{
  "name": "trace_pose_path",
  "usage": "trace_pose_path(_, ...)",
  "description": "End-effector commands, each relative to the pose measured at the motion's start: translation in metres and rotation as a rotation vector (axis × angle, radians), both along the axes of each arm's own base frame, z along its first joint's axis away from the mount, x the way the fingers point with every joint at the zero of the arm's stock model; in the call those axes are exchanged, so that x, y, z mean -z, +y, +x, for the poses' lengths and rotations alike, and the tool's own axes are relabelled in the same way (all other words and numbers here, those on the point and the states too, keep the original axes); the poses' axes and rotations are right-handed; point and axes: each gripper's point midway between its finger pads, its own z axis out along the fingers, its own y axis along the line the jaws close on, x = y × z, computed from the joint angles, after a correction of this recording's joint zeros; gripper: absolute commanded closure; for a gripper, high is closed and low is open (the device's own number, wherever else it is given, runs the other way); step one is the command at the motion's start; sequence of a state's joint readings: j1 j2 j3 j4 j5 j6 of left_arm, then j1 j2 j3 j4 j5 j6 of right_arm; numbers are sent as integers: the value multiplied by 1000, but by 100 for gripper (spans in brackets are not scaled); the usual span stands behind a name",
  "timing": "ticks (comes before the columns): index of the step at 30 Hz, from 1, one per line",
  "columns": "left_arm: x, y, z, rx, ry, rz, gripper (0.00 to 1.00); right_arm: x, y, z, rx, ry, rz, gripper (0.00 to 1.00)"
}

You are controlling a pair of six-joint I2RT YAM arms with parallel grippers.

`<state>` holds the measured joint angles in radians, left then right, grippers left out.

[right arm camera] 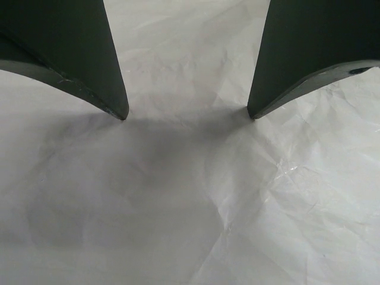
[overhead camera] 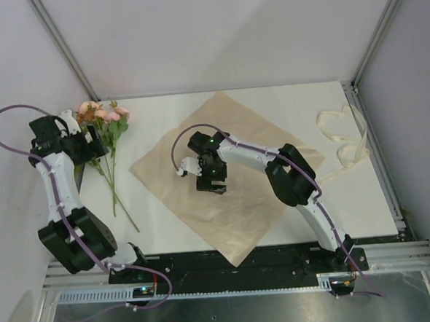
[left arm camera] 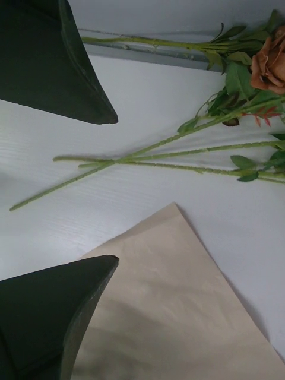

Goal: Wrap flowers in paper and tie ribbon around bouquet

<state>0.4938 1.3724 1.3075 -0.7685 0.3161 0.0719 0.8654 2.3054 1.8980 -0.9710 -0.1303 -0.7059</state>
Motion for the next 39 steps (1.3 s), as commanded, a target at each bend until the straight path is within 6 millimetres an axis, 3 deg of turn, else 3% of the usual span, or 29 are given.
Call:
trace_pose_path(1,20,25,15,54,87,111,7,21,-30,-8,-11,106,-84,12)
trace_pose_path(5,55,37,35,57,187,101,18,-17,-4,13,67,62,57,11)
trace_pose_path(10,94,42,62,74,274,84,28,-51,5,27,167,55,161,11)
trace_pose_path(16,131,44,84,79,356,93,32,-68,-17,24,281,145,213,11)
trace_pose_path(23,167,41,92,85,432,81,30,-79,-50,23,402,229,238,11)
trace_pose_path(29,170,41,101,106,427,99,25,-82,-65,23,454,278,245,12)
trace_pose_path(32,169,40,103,117,433,119,29,-82,-67,24,462,283,242,13)
trace_pose_path(34,169,40,103,131,437,141,41,-82,-68,24,464,282,242,14)
trace_pose_path(36,168,39,103,156,444,170,60,-83,-69,24,467,282,239,14)
trace_pose_path(37,168,35,104,183,444,177,71,-83,-70,25,470,282,239,14)
trace_pose_path(39,166,22,104,237,443,183,85,-82,-72,25,475,284,236,15)
